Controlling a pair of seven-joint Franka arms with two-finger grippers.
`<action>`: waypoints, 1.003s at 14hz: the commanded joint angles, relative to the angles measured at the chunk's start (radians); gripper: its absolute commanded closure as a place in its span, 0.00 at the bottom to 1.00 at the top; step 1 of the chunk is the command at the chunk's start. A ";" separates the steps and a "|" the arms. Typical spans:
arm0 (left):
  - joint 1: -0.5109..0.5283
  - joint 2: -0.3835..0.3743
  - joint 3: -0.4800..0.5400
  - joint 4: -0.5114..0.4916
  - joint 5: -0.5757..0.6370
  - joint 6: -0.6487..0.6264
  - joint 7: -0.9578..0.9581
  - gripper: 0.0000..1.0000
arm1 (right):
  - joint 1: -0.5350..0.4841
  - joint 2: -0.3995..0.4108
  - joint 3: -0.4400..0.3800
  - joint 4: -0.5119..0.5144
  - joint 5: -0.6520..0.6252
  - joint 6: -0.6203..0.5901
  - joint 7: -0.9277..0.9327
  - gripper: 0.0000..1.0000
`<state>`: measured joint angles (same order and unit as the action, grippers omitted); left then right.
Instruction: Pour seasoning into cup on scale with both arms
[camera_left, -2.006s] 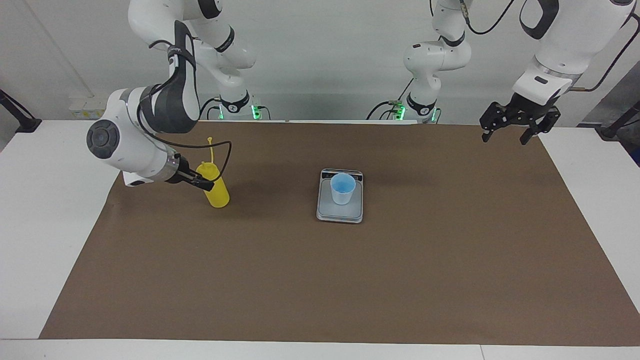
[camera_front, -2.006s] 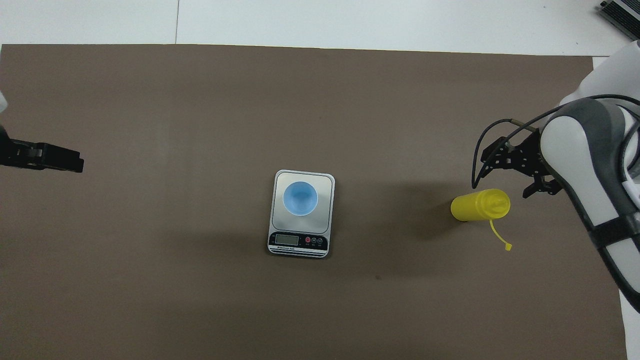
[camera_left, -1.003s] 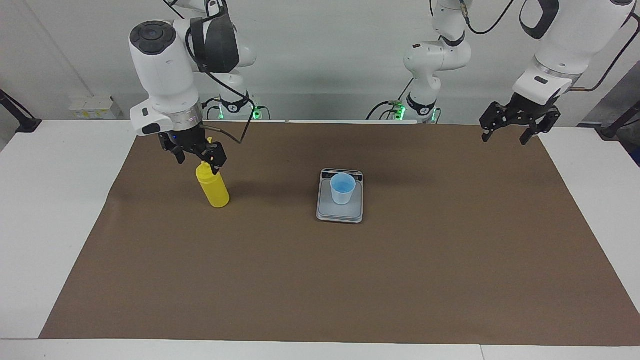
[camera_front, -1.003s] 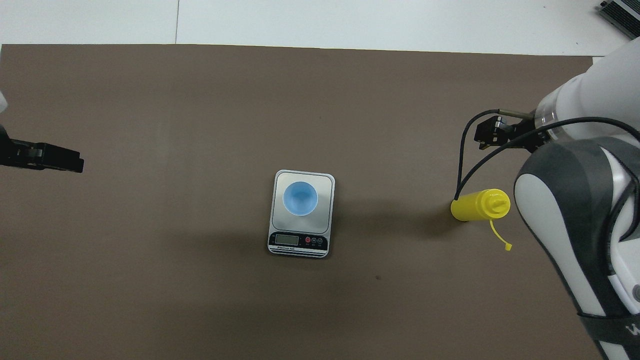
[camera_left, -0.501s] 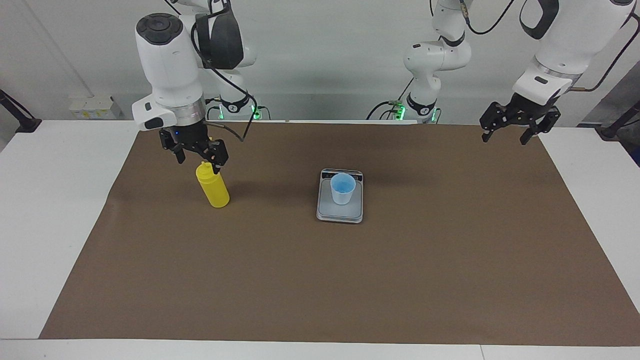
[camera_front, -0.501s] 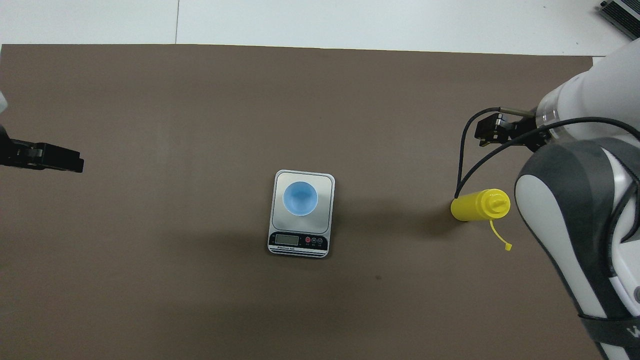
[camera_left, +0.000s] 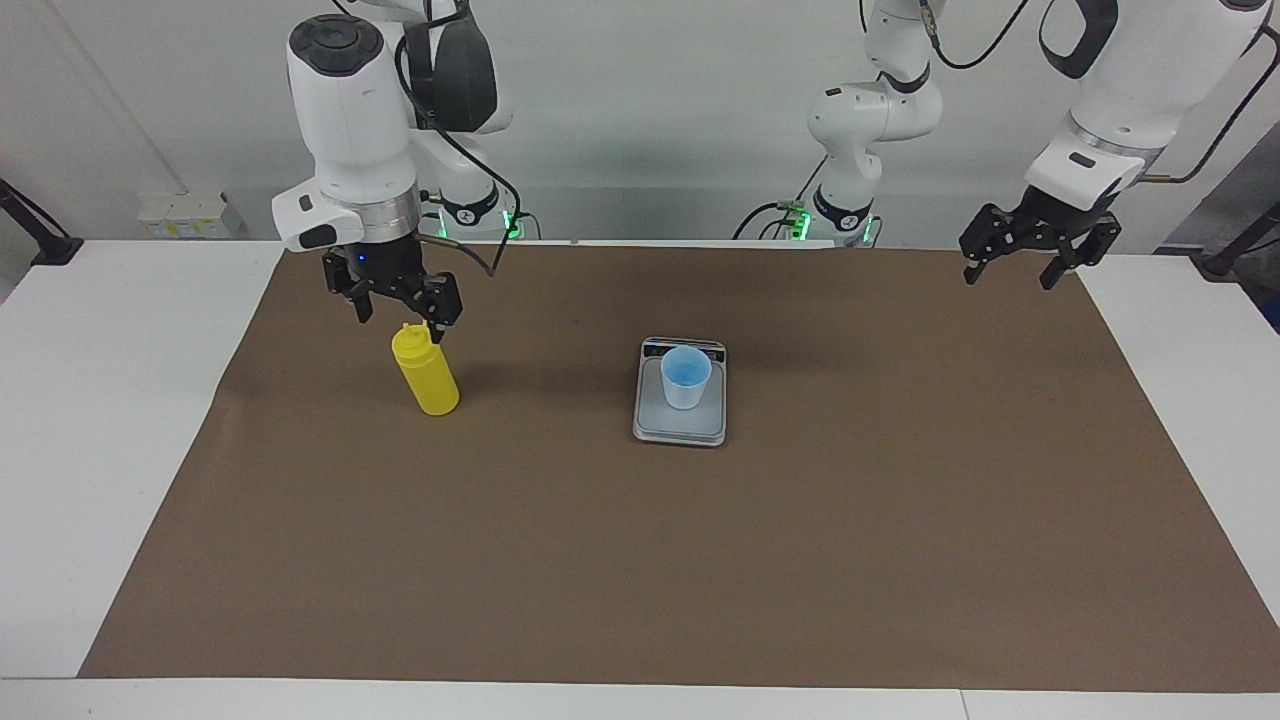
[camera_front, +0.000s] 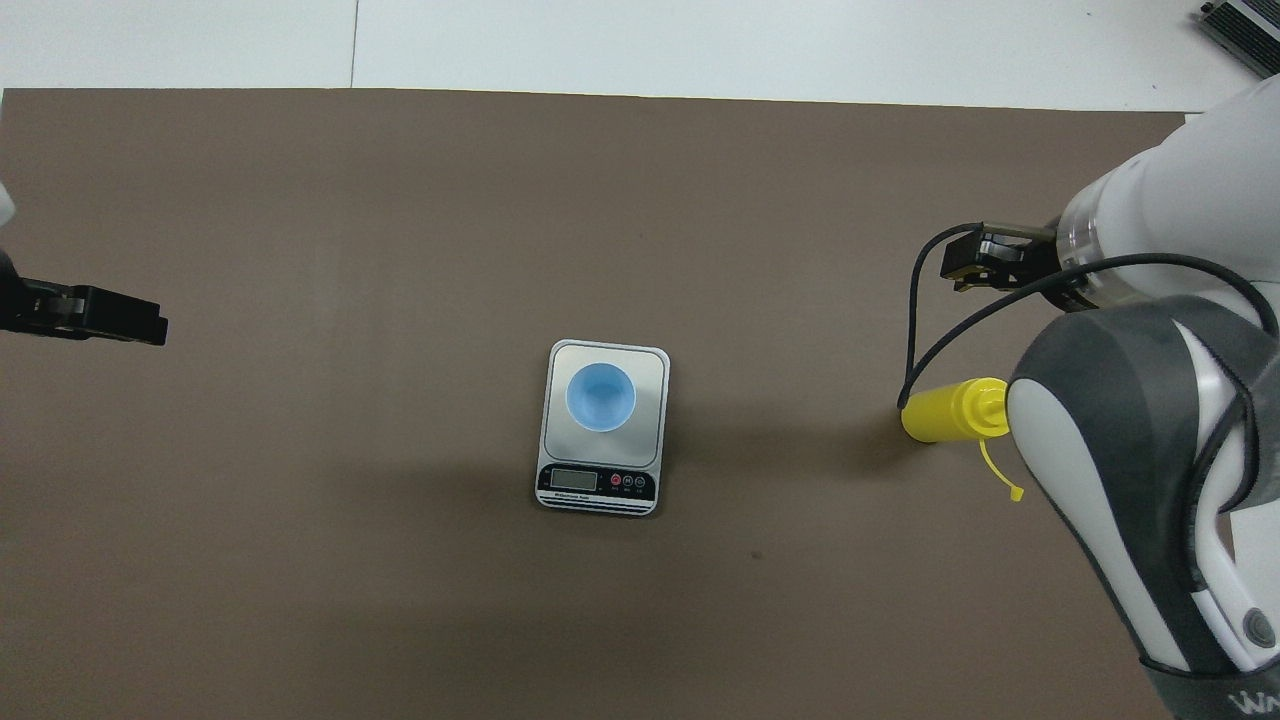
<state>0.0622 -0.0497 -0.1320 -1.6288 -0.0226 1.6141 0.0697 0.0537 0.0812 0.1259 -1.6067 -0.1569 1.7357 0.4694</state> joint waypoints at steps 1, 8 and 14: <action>0.010 -0.024 -0.003 -0.022 -0.008 0.001 0.004 0.00 | -0.006 -0.015 0.006 -0.015 -0.021 0.016 -0.015 0.00; 0.011 -0.024 -0.003 -0.022 -0.008 0.001 0.004 0.00 | -0.008 -0.031 0.006 -0.015 -0.021 0.015 -0.023 0.00; 0.010 -0.024 -0.003 -0.022 -0.010 0.001 0.004 0.00 | -0.022 -0.075 0.000 -0.032 -0.012 0.005 -0.089 0.00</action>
<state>0.0622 -0.0497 -0.1320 -1.6288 -0.0226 1.6141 0.0697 0.0459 0.0371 0.1234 -1.6079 -0.1577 1.7345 0.4301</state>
